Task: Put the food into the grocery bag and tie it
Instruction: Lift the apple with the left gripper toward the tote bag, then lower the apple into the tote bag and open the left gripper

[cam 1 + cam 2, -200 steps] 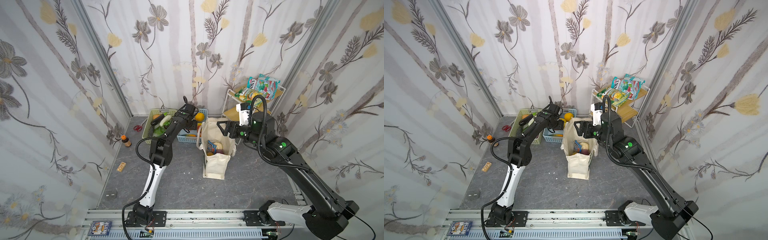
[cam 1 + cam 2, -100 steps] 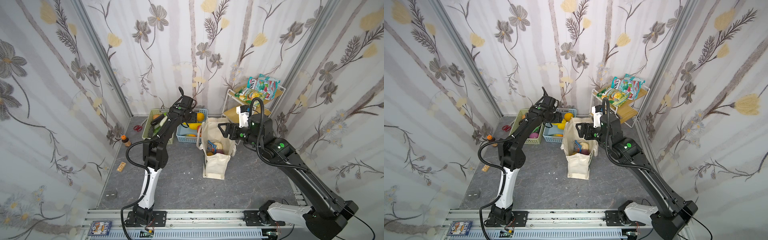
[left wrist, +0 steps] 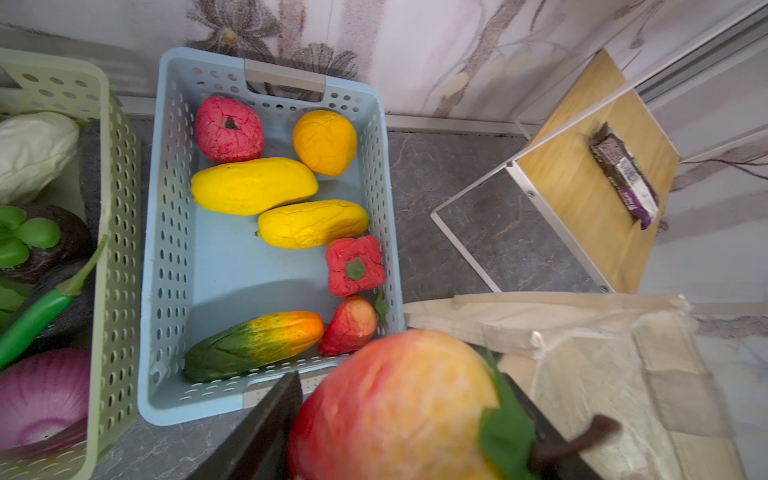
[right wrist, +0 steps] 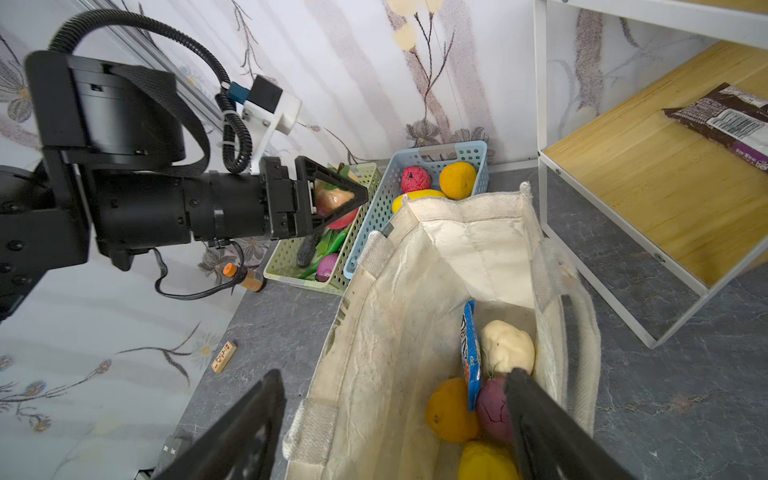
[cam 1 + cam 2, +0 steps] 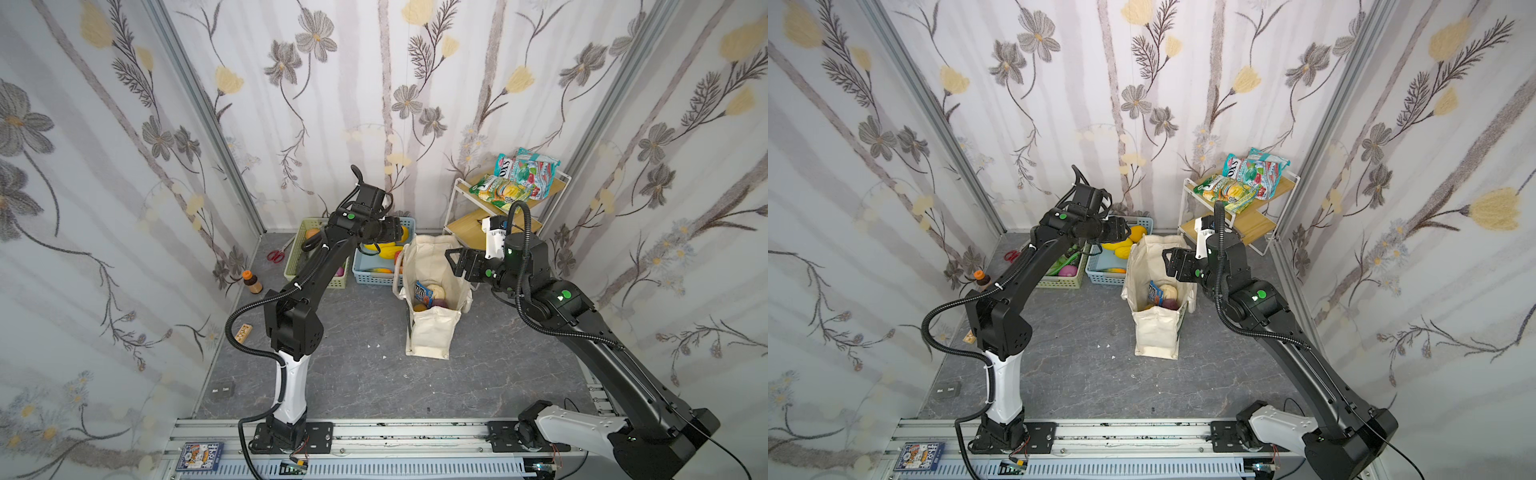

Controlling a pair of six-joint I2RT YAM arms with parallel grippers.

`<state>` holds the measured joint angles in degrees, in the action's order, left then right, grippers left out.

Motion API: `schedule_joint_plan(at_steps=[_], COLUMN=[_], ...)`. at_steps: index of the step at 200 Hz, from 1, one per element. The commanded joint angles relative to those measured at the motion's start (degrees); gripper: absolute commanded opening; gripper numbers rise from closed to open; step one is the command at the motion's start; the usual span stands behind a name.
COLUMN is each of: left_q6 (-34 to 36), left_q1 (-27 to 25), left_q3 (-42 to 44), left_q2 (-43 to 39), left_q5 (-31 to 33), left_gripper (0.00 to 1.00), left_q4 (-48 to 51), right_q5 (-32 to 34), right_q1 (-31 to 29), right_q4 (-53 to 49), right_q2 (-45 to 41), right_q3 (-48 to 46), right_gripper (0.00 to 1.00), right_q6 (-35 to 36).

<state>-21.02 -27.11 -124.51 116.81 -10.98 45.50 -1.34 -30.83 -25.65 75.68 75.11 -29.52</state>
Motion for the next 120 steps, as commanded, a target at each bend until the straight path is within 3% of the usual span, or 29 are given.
schedule_joint_plan(at_steps=[1,120], left_q6=[-1.30,-5.61], left_q1=[-0.95,-12.80], left_q3=[0.32,4.74], left_q2=[-2.07,-5.40], left_q5=[-0.79,-2.07], left_gripper=[0.70,0.70], left_q4=[-1.66,-4.46], right_q5=[0.28,-0.31], right_q1=[0.46,6.74], right_q4=[1.36,-1.76], right_q2=[-0.68,-3.71], right_q3=[-0.71,-3.57], right_gripper=[0.83,0.83], right_q6=[-0.79,0.64])
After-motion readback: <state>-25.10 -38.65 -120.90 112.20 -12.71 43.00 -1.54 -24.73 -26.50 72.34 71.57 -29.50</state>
